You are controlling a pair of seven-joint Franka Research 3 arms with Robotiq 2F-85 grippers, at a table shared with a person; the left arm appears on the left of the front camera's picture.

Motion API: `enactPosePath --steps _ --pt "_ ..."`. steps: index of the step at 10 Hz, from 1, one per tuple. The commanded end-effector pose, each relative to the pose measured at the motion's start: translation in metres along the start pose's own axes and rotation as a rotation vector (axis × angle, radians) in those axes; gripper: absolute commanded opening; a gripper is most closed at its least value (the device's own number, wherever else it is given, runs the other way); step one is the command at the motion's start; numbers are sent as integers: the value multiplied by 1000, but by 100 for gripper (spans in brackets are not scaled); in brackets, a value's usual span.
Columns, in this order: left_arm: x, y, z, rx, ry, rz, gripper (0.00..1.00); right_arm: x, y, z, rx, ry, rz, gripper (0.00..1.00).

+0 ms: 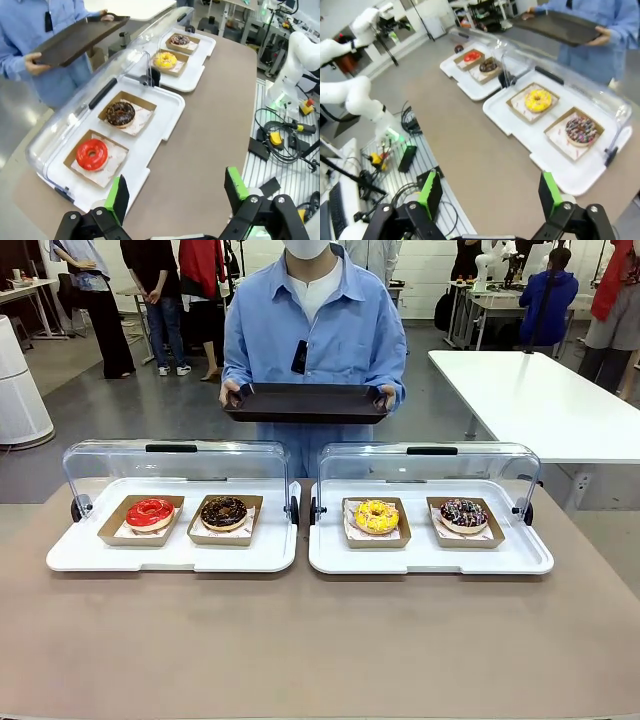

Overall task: Provide the desired donut to the person.
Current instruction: Pick up and lift the Paper togo box containing the Donut pointed at by the person.

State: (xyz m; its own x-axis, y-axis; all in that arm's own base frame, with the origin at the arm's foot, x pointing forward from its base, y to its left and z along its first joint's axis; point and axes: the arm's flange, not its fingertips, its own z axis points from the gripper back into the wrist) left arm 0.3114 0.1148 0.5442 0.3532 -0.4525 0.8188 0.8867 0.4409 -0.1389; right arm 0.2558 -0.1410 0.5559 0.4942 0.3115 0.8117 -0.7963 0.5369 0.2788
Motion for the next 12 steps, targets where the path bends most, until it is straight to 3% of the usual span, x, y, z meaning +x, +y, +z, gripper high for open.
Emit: enactPosePath --steps 1,5,12 --pt "8 5 12 -59 56 47 100 -6 -11 2 50 62 12 100" --pt "15 10 30 -102 130 23 100 -8 -13 1 85 99 28 100" --pt "6 2 9 -61 185 -25 100 8 -10 8 16 37 30 100"
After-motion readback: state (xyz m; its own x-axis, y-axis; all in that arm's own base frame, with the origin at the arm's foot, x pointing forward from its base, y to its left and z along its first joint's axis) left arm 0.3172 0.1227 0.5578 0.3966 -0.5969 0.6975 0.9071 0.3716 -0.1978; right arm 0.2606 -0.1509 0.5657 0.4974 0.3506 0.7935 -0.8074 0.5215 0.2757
